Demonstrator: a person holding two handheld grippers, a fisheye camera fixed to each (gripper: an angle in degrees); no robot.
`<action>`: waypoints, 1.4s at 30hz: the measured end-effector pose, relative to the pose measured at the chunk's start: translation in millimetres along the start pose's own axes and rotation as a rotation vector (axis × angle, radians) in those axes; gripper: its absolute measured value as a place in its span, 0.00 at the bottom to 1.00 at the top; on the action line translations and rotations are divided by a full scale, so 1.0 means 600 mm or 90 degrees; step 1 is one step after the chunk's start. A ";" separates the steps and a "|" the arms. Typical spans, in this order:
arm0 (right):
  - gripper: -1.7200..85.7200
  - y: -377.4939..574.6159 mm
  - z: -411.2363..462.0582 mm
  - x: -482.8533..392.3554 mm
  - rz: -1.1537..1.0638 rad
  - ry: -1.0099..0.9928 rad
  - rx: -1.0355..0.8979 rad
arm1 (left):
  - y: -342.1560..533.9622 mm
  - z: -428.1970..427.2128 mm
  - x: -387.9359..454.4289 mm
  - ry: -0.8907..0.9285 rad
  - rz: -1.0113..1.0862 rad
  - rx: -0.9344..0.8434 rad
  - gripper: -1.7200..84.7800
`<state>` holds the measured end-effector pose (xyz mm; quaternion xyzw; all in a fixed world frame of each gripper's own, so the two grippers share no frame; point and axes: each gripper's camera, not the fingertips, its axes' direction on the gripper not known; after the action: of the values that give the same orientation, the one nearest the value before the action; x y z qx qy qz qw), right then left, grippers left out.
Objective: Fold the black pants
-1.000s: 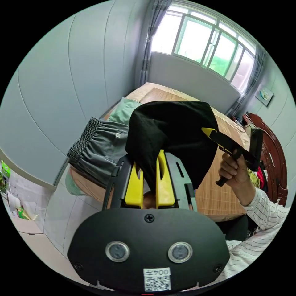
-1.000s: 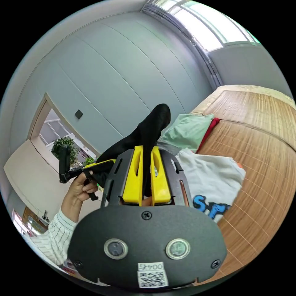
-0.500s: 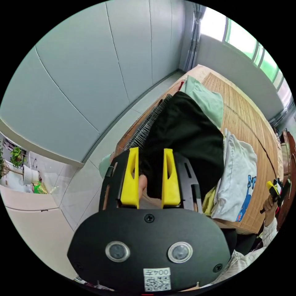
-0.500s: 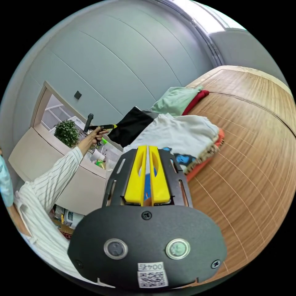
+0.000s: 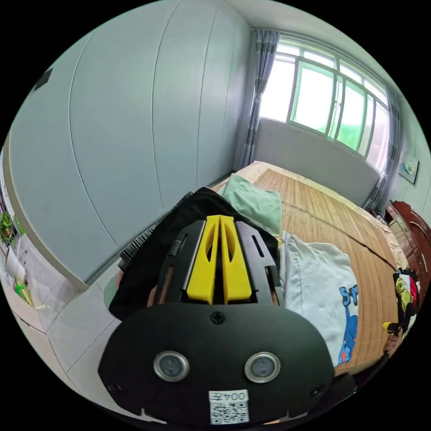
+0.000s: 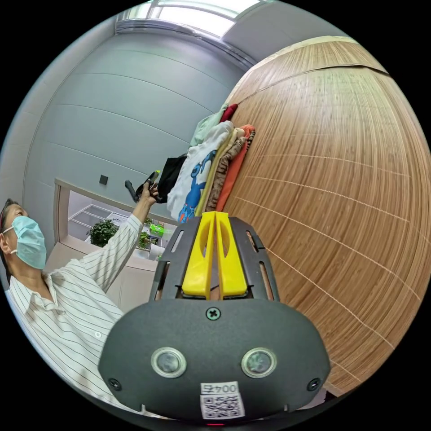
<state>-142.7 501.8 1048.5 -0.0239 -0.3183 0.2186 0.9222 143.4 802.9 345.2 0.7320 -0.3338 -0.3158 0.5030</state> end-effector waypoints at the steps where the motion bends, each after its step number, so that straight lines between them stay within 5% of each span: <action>1: 0.01 0.009 -0.004 0.008 0.004 0.004 -0.007 | -0.017 0.033 0.009 -0.041 0.011 -0.022 0.03; 7: 0.01 0.039 -0.057 0.074 0.076 -0.008 0.004 | -0.098 0.222 -0.044 -0.062 -0.074 -0.214 0.02; 13: 0.01 0.078 -0.098 0.128 0.124 -0.014 0.015 | -0.092 0.289 -0.105 -0.006 -0.142 -0.229 0.02; 19: 0.01 0.113 -0.137 0.140 0.130 -0.061 0.046 | -0.066 0.184 -0.124 0.163 -0.127 -0.120 0.02; 26: 0.01 0.172 -0.215 0.104 0.091 -0.092 0.100 | 0.103 0.091 -0.117 0.179 -0.088 -0.145 0.02; 29: 0.01 0.214 -0.275 0.100 0.100 -0.099 0.153 | 0.180 0.031 -0.110 0.321 -0.139 -0.084 0.02; 37: 0.01 0.388 -0.466 0.103 0.127 -0.046 0.290 | 0.450 -0.068 0.234 0.631 -0.079 -0.115 0.03; 42: 0.01 0.511 -0.579 0.114 0.148 -0.016 0.380 | 0.665 -0.049 0.524 0.613 0.058 -0.255 0.03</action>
<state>-5.8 840.6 755.0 0.2146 -0.2465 0.4063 0.8533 280.2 456.9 692.4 0.6684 -0.0294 0.0215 0.7429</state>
